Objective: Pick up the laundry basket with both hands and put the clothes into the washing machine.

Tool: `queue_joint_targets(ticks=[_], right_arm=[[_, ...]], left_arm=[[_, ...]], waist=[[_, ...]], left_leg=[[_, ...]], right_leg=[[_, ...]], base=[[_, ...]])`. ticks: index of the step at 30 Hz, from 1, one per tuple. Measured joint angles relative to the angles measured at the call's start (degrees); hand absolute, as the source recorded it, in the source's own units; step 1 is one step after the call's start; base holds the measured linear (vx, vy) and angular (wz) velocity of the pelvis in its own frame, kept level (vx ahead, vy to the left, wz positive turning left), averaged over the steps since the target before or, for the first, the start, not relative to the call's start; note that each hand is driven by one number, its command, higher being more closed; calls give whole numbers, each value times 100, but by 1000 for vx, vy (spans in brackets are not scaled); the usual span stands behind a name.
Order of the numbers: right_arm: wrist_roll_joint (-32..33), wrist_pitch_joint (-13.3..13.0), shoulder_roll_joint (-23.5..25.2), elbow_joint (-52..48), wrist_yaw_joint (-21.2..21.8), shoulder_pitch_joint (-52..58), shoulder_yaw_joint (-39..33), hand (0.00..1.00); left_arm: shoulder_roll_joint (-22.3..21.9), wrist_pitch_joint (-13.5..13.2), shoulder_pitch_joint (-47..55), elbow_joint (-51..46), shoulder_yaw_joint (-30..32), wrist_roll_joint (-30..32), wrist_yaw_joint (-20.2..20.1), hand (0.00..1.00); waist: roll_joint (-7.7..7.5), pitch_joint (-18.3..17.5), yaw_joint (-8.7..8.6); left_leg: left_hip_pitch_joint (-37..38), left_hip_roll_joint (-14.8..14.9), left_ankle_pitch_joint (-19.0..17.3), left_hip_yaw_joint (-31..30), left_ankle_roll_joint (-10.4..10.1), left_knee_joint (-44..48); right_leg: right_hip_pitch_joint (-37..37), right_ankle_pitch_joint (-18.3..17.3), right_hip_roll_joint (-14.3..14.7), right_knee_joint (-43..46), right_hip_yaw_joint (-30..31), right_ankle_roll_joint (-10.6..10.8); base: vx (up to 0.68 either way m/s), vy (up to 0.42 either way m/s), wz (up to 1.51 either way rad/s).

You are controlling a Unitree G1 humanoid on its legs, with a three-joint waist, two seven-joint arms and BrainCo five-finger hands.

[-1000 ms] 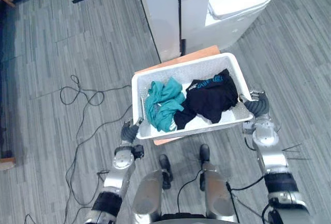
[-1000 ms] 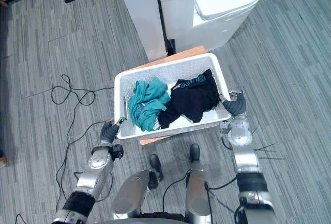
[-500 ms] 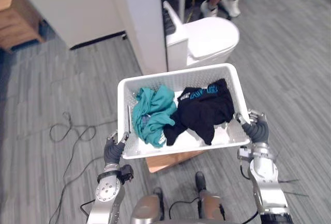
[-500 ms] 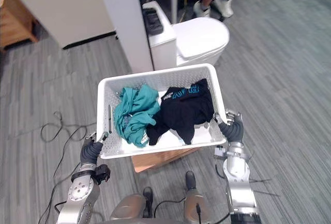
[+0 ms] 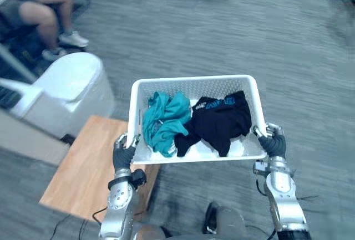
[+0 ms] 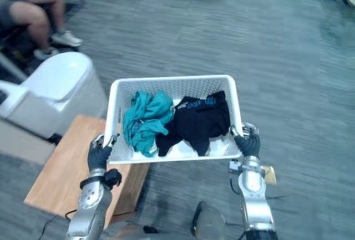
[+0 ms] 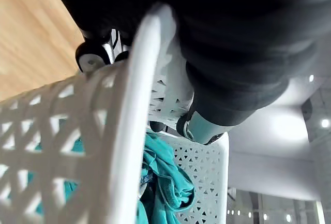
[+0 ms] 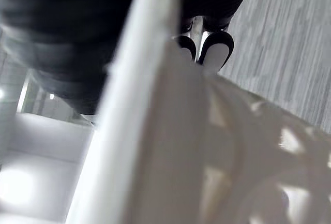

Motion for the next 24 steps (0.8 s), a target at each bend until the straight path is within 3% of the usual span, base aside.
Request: queue_joint_targets(ticks=[1,2,3,4,6,9,10,11,12,14,15,17,18,19,20,21,22,24], right_arm=[[22,7,-19,0,-1,0,1,100],[30,7,-47,-1,-14,0,1,100],[56,9,-61,-5,-57,9,1,100],[92,9,-63,-7,-67,21,1,100],[147,8,-86,-41,-68,38,33,100],[146,8,-179,-44,-70,37,119,100],[152,6,-177,-44,-78,36,146,100],[156,7,-176,-42,-82,46,165,100],[188,7,-177,-48,-101,36,226,100],[203,10,-294,-37,-153,-27,301,100],[200,23,-288,-12,-166,-37,387,100],[197,26,-264,12,-167,-45,521,100],[188,17,-219,103,-165,-63,548,100],[186,18,-143,280,-165,-75,548,100],[172,18,-98,536,-160,-74,549,100],[166,18,-87,679,-160,-72,554,100],[166,18,-84,735,-159,-73,555,100],[169,-14,-62,710,-147,-133,561,100]], left_arm=[[5,0,17,0,-20,-16,1,100],[11,0,40,10,-50,-52,4,100],[1,-1,89,24,-92,-101,19,100],[-6,-2,117,35,-107,-110,30,100],[6,-36,239,57,-164,-113,60,100],[71,-54,264,68,-168,-116,69,100],[88,-58,277,74,-166,-118,75,100],[93,-58,299,84,-166,-118,76,100],[128,-53,322,96,-160,-119,103,100],[87,-54,303,71,-145,-118,132,100],[90,-31,357,71,-120,-117,201,100],[124,-38,541,67,-66,-113,215,100],[186,-34,601,67,-66,-110,214,100],[242,-2,618,68,-70,-106,214,100],[259,20,635,70,-73,-90,214,100],[259,32,635,70,-84,-86,215,100],[270,26,629,68,-93,-50,215,100],[396,-4,591,67,-95,-34,216,100]], waist=[[12,1,12],[20,7,23],[10,16,36],[-3,18,65],[-8,21,203],[102,-24,231],[124,-46,288],[118,-63,378],[97,-126,463],[74,-144,520],[47,-160,542],[10,-180,571],[-18,-164,541],[-85,-151,522],[-102,-162,511],[-55,-185,488],[48,-226,421],[101,-259,243]], left_leg=[[-149,117,143,-258,201,464],[-355,142,136,-721,206,991],[-718,-297,90,-1692,133,1455],[-832,-567,69,-1986,105,1466],[-1179,-1209,15,-2602,41,1032],[-1694,-1567,134,-2961,-73,-416],[-1904,-1668,790,-3067,-154,-1373],[-1878,-1696,1153,-3010,-129,-1514],[-1752,-1839,1255,-2876,144,-1597],[-1965,-1860,1010,-2693,551,-1072],[-1940,-1877,836,-2566,684,-864],[-1488,-2050,544,-2454,744,-1121],[-1133,-2170,336,-2443,868,-1314],[-787,-2312,234,-2449,862,-1420],[-239,-2461,169,-2476,855,-1742],[80,-2498,169,-2501,858,-2017],[419,-2494,171,-2576,861,-2325],[854,-2486,163,-2699,841,-2754]], right_leg=[[35,-23,90,6,132,-55],[125,-58,194,-13,298,-111],[383,-70,259,-171,578,-128],[505,-70,261,-251,721,-128],[856,-50,259,-620,1095,-99],[1314,-24,228,-1198,1248,-17],[1501,-57,172,-1486,1336,88],[1571,-64,131,-1586,1431,117],[1705,-56,51,-1830,1667,150],[1773,168,-46,-2001,1783,383],[1797,197,-139,-1831,1793,526],[1353,-20,-247,-389,1862,960],[910,8,-332,981,1939,1368],[500,129,-495,2230,1945,1512],[123,-18,-707,3345,1646,1169],[-87,-131,-819,3657,1333,849],[-373,-256,-910,3645,827,600],[-996,-371,-877,2821,100,417]], base=[[226,-202,-121],[261,-104,-117],[283,-42,-111],[301,47,-117],[321,135,-96],[299,191,-44],[380,256,-39],[541,343,-52],[540,285,-36],[576,317,-14],[470,317,-12],[486,302,-17],[429,210,-5],[440,148,1],[445,123,3],[448,123,4],[452,127,14],[492,89,21]])
